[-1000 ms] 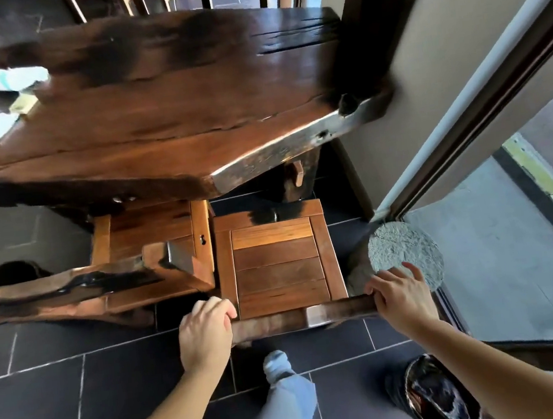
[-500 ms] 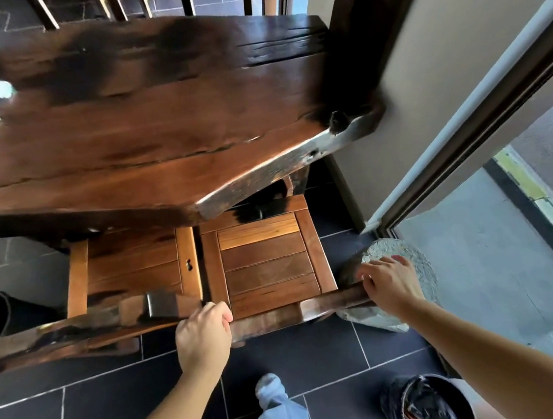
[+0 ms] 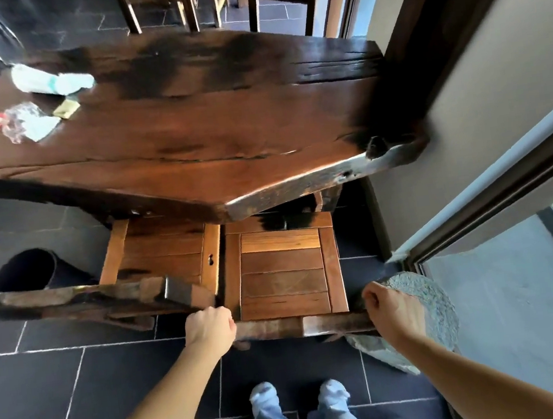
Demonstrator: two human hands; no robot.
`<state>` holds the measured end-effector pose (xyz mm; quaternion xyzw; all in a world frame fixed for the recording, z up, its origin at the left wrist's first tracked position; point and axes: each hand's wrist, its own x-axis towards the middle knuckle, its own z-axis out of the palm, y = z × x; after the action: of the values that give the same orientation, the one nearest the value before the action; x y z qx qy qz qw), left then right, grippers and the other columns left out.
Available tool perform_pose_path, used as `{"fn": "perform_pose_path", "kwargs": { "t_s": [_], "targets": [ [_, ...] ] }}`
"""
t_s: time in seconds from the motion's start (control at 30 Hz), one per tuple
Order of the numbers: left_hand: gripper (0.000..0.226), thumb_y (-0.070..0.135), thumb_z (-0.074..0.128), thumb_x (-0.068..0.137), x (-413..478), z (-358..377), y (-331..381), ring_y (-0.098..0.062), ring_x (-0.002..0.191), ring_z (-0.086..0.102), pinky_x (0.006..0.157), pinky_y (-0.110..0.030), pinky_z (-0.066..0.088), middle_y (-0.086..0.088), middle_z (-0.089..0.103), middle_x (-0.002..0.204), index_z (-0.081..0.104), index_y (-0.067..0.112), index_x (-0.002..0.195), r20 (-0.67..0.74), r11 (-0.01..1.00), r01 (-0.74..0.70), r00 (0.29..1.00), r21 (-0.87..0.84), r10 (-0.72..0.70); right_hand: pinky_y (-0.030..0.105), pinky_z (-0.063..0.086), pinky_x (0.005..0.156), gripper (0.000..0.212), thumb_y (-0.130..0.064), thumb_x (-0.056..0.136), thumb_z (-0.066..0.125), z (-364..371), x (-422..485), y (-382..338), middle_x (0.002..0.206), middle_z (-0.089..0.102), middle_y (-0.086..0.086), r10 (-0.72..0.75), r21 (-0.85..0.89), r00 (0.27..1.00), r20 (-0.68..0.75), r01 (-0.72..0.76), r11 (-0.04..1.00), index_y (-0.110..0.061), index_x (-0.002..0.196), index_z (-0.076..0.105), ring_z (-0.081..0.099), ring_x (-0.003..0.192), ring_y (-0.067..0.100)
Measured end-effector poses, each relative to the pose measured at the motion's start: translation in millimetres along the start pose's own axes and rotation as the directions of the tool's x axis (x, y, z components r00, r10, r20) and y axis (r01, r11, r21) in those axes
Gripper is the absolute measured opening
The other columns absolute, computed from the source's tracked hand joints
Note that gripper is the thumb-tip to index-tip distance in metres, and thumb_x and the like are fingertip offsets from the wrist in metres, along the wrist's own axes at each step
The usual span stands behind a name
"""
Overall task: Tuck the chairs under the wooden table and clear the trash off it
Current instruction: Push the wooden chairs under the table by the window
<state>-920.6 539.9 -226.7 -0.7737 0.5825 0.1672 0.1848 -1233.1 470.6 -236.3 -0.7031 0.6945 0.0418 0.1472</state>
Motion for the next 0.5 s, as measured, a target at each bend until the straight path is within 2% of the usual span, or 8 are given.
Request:
{"fn": "perform_pose_path", "kwargs": {
  "t_s": [0.27, 0.37, 0.5],
  "targets": [
    [0.028, 0.033, 0.043, 0.092, -12, 10, 8, -0.021, 0.102, 0.065, 0.080, -0.027, 0.046, 0.003, 0.070, 0.106, 0.067, 0.029, 0.106, 0.034, 0.995, 0.099, 0.995, -0.034, -0.098, 0.029, 0.038, 0.057, 0.018, -0.030, 0.092, 0.045, -15, 2, 8, 0.088, 0.071, -0.010, -0.166, 0.023, 0.985, 0.048, 0.165, 0.986, -0.037, 0.097, 0.060, 0.061, 0.070, 0.016],
    [0.028, 0.033, 0.044, 0.091, -15, 12, 12, -0.019, 0.095, 0.067, 0.072, -0.026, 0.044, 0.003, 0.072, 0.098, 0.069, 0.028, 0.101, 0.009, 0.988, 0.145, 0.989, -0.050, -0.145, 0.029, 0.041, 0.057, 0.015, -0.030, 0.091, 0.044, -19, 1, 13, 0.088, 0.069, -0.012, -0.203, 0.049, 0.978, 0.057, 0.200, 0.979, -0.033, 0.094, 0.058, 0.052, 0.063, 0.014],
    [0.026, 0.033, 0.045, 0.091, -14, 14, 17, -0.016, 0.084, 0.068, 0.060, -0.023, 0.037, 0.005, 0.073, 0.087, 0.070, 0.029, 0.094, -0.055, 0.969, 0.227, 0.971, -0.093, -0.233, 0.028, 0.037, 0.054, 0.014, -0.029, 0.092, 0.045, -15, 2, 13, 0.088, 0.069, -0.013, -0.253, 0.105, 0.967, 0.022, 0.249, 0.963, -0.032, 0.094, 0.059, 0.060, 0.065, 0.015]
  ]
}}
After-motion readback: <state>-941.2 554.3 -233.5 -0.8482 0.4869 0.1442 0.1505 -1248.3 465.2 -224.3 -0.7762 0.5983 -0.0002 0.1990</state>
